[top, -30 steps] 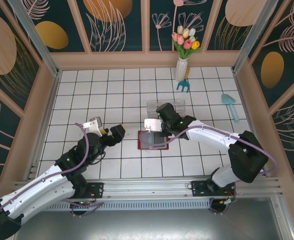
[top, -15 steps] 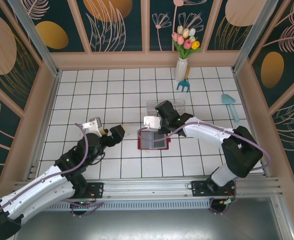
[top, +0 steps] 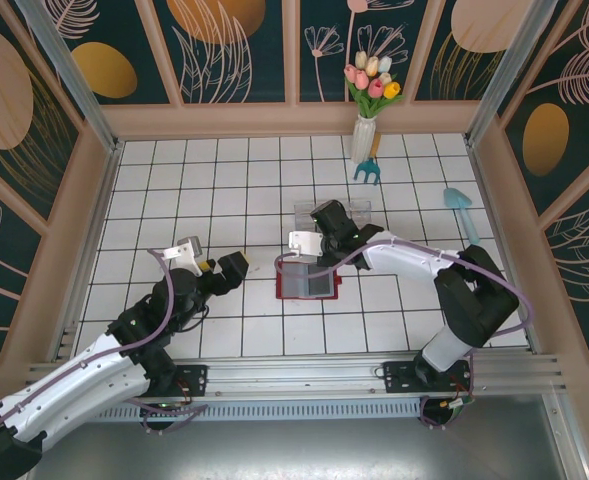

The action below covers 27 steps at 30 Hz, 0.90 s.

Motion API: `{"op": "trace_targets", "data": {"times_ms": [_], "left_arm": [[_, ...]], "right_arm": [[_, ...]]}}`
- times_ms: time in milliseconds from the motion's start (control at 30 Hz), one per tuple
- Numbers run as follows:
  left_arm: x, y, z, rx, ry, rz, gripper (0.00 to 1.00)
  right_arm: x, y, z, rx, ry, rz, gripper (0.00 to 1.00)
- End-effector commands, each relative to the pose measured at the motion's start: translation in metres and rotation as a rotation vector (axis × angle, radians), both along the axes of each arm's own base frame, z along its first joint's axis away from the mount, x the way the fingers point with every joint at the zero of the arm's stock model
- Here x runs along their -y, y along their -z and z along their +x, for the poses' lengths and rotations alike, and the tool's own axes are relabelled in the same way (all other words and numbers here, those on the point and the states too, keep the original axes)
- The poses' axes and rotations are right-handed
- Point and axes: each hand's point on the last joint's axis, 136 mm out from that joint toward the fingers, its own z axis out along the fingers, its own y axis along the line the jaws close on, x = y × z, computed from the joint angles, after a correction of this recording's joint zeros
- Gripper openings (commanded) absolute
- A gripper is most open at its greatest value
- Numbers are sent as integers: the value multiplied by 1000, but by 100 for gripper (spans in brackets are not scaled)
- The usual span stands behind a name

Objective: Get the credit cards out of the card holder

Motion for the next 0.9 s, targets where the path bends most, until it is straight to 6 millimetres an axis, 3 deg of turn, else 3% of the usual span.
{"op": "trace_targets", "data": {"times_ms": [0, 233, 533, 700, 867], "left_arm": [[-6, 8, 0, -11, -20, 13, 99], [-7, 9, -1, -12, -23, 15, 98], [-10, 10, -2, -11, -31, 14, 99], [-9, 10, -2, -9, -25, 9, 98], [-8, 9, -2, -6, -21, 5, 99]], "right_arm": [[-5, -3, 7, 10, -10, 23, 0], [-7, 6, 9, -3, 1, 26, 0], [-13, 5, 14, -11, 21, 46, 0], [-12, -5, 17, 13, 37, 61, 20], [-10, -11, 25, 56, 66, 70, 21]]}}
